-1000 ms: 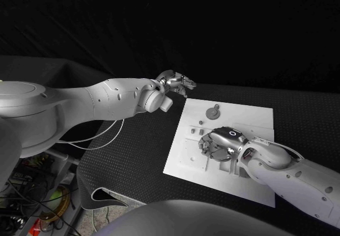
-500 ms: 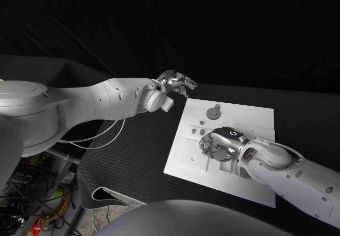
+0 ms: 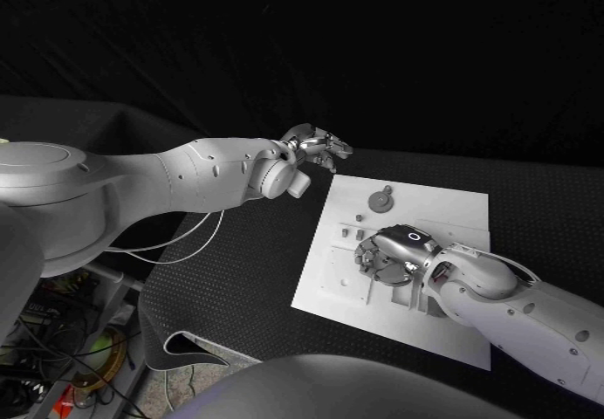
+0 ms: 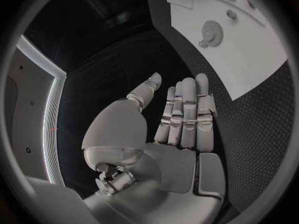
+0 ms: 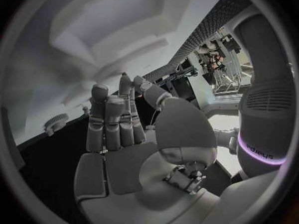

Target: Assemble the parts on the task board

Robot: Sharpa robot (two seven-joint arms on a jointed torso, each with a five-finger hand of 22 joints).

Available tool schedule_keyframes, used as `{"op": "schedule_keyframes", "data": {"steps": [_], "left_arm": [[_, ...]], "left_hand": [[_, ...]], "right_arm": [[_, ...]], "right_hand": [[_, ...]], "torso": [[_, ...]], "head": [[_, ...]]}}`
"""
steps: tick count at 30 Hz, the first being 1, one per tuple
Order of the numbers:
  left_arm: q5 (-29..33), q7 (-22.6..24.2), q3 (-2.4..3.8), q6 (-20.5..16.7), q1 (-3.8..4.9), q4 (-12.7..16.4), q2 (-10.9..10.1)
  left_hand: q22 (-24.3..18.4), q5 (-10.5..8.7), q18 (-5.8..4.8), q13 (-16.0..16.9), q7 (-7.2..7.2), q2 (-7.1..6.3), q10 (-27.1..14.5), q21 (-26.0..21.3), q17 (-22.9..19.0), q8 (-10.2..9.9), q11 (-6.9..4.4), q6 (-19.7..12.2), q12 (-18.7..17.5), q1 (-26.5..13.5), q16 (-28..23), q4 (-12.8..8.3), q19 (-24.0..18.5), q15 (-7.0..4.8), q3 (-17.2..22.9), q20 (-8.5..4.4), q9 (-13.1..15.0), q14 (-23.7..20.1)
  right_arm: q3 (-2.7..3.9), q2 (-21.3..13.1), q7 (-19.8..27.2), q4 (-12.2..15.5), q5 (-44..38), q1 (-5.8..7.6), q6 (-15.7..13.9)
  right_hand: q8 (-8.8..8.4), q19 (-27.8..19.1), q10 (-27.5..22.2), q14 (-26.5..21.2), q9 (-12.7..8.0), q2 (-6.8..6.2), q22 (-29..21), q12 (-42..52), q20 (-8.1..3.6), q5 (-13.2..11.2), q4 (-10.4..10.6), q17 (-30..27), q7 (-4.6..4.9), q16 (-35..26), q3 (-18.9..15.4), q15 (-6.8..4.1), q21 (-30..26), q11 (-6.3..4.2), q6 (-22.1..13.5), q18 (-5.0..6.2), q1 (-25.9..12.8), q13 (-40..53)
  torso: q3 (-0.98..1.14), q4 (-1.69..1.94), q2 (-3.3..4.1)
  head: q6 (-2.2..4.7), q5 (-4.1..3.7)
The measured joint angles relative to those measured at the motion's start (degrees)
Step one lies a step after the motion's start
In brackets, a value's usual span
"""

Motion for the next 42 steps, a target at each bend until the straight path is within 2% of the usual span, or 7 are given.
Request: {"op": "schedule_keyframes", "data": {"steps": [7,18,42], "left_arm": [[0.0,0.0,0.00,0.0,0.03,0.0,0.0],[0.0,0.0,0.00,0.0,0.06,0.0,0.0],[0.0,-0.1,-0.02,0.0,0.12,0.0,0.0]], "left_hand": [[0.0,0.00,0.00,0.0,0.00,0.00,0.0,0.0,0.0,0.0,0.00,0.0,0.0,0.0,0.0,0.0,0.0,0.00,0.0,0.00,0.0,0.0],[0.0,0.00,0.00,0.0,-0.01,0.00,0.0,0.0,0.0,0.0,-0.01,0.0,0.0,0.0,0.0,0.0,0.1,0.00,0.0,-0.14,-0.1,0.0],[0.0,0.00,0.00,0.0,0.07,0.00,0.0,0.0,0.1,0.0,-0.03,-0.1,0.0,0.0,0.0,0.0,0.1,0.02,0.0,-0.12,-0.1,0.0]], "right_arm": [[0.03,0.0,0.0,0.0,-0.1,0.01,0.4],[0.05,-0.1,0.3,0.1,-0.8,0.10,2.5],[-0.07,0.1,-1.5,0.4,-2.1,-0.06,1.2]], "right_hand": [[0.20,0.0,0.0,-0.1,0.0,0.00,0.0,0.0,0.00,0.0,0.0,0.0,0.01,0.0,0.0,-0.04,0.0,0.00,0.0,0.00,0.0,0.0],[0.20,0.0,0.0,-0.1,0.0,-0.08,0.0,0.0,0.01,0.0,-0.1,0.0,0.02,0.0,-0.1,-0.10,0.0,0.00,0.0,0.00,-0.1,0.0],[0.04,-0.1,0.0,-0.1,0.0,-0.22,0.0,-0.3,0.10,0.2,-0.1,0.1,0.10,0.0,-0.1,-0.01,0.0,0.00,0.0,0.01,-0.2,0.0]], "torso": [[0.05,-0.09,0.00],[0.05,-0.13,-0.03],[-0.01,-0.13,-0.03]], "head": [[0.00,0.21],[0.00,0.15],[0.00,0.35]]}}
